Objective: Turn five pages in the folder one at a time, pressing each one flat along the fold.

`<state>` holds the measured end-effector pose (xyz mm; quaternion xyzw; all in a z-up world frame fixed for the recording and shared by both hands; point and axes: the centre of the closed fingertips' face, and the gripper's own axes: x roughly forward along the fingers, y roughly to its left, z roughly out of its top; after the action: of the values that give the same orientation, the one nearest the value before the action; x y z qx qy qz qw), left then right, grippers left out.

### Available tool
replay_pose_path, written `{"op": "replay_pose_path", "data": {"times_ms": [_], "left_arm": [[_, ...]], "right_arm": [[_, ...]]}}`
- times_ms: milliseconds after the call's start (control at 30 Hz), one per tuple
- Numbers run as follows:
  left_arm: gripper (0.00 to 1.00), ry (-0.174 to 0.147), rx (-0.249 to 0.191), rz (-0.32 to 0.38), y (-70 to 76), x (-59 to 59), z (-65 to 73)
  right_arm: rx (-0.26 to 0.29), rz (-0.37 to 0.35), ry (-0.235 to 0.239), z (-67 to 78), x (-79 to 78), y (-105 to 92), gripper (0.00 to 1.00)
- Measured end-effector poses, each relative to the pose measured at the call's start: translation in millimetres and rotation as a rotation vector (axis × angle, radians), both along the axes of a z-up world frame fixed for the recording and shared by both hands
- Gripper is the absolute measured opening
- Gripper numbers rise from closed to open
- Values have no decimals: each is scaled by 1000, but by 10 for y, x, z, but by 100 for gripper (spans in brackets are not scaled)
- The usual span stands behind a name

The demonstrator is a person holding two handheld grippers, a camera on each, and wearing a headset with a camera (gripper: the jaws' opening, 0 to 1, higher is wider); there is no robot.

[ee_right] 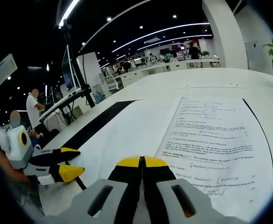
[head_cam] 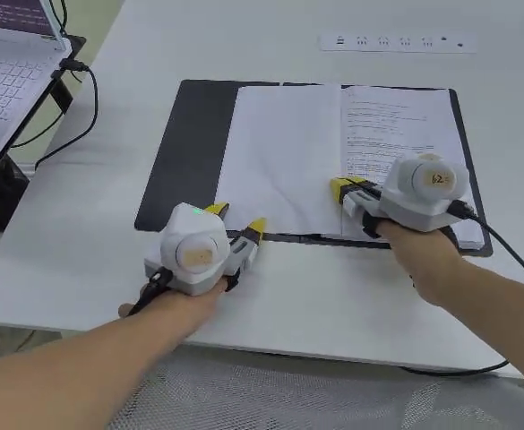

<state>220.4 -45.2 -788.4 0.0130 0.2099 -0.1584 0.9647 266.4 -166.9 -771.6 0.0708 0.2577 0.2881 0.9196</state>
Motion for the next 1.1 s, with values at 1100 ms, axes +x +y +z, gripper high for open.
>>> {"op": "replay_pose_path", "data": {"times_ms": [1100], "left_arm": [[34, 14, 2, 2, -4, 1, 9]], "right_arm": [[17, 73, 99, 32, -888, -65, 0]]}}
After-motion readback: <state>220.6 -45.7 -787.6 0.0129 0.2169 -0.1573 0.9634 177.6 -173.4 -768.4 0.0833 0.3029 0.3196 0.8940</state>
